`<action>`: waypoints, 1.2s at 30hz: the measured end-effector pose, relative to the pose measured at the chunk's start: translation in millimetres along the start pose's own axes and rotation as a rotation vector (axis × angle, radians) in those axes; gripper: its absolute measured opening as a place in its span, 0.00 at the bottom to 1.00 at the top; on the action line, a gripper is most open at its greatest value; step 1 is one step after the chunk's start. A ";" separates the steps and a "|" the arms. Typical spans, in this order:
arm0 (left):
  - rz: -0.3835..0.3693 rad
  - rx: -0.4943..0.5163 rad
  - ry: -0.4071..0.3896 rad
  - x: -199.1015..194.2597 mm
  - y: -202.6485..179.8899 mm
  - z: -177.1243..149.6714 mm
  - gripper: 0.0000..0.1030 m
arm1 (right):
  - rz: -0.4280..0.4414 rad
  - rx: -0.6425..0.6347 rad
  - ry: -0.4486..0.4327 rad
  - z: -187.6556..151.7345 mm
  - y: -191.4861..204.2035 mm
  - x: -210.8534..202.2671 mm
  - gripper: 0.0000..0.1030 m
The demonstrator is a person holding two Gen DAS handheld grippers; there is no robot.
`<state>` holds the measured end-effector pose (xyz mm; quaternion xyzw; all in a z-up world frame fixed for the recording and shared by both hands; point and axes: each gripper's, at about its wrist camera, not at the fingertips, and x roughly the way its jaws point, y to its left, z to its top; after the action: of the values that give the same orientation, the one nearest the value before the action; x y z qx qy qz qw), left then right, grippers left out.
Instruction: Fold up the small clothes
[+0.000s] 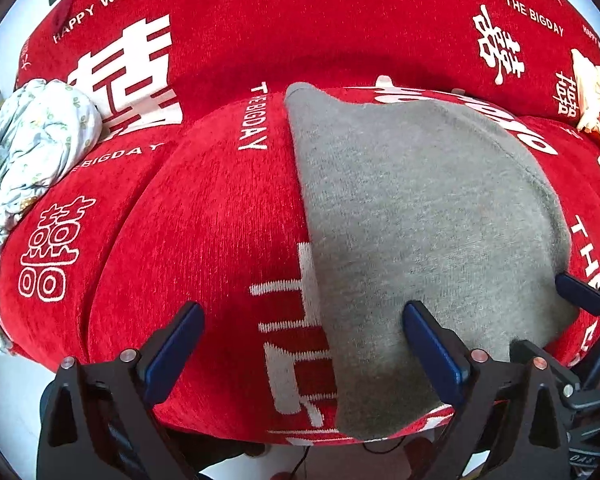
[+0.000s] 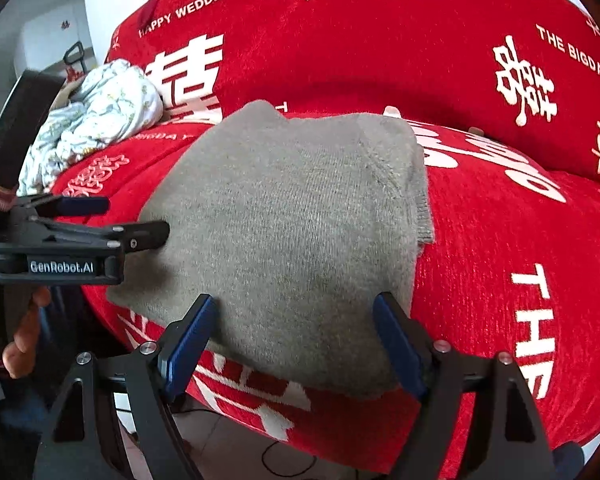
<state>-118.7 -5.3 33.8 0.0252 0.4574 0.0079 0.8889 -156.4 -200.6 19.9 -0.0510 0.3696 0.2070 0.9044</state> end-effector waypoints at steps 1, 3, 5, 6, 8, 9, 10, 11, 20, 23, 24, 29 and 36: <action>0.003 -0.002 0.000 -2.3 -0.1 -0.8 0.98 | -0.017 -0.011 0.011 -1.9 2.9 -2.1 0.81; 0.008 0.001 -0.021 -13.2 -1.6 -3.3 0.98 | -0.051 -0.018 0.032 -4.0 8.3 -8.5 0.81; 0.004 0.022 -0.053 -25.0 -6.0 -6.3 0.98 | -0.082 -0.018 0.027 -4.1 13.5 -19.5 0.81; 0.008 0.030 -0.072 -31.5 -9.0 -7.6 0.98 | -0.093 -0.014 0.019 -3.2 15.0 -25.0 0.82; 0.010 0.042 -0.103 -42.5 -14.9 -8.2 0.98 | -0.116 0.003 0.001 0.5 15.8 -35.3 0.83; 0.007 0.047 -0.112 -47.6 -17.8 -8.4 0.98 | -0.128 0.015 -0.008 3.2 14.8 -40.2 0.84; -0.002 0.051 -0.119 -51.8 -20.2 -7.8 0.98 | -0.139 0.025 -0.014 5.0 14.2 -43.8 0.85; -0.011 0.049 -0.128 -57.3 -21.9 -7.4 0.98 | -0.149 0.035 -0.018 6.7 13.6 -47.1 0.86; 0.020 0.010 -0.245 -91.7 -28.5 -13.5 0.98 | -0.196 0.077 -0.026 12.5 7.8 -63.8 0.88; 0.007 0.025 -0.231 -94.1 -32.4 -16.2 0.98 | -0.197 0.079 -0.034 12.3 8.0 -67.9 0.88; 0.000 0.031 -0.231 -95.1 -33.7 -16.7 0.98 | -0.199 0.077 -0.038 12.8 8.9 -69.5 0.88; -0.019 0.038 -0.282 -109.9 -35.6 -20.6 0.98 | -0.210 0.063 -0.046 13.0 13.3 -72.4 0.88; -0.027 0.058 -0.302 -121.0 -38.7 -23.5 0.98 | -0.206 0.041 -0.058 14.7 22.5 -77.2 0.88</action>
<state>-208.5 -47.6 116.5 0.0456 0.3188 -0.0211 0.9465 -205.7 -202.5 85.1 -0.0641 0.3401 0.1065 0.9322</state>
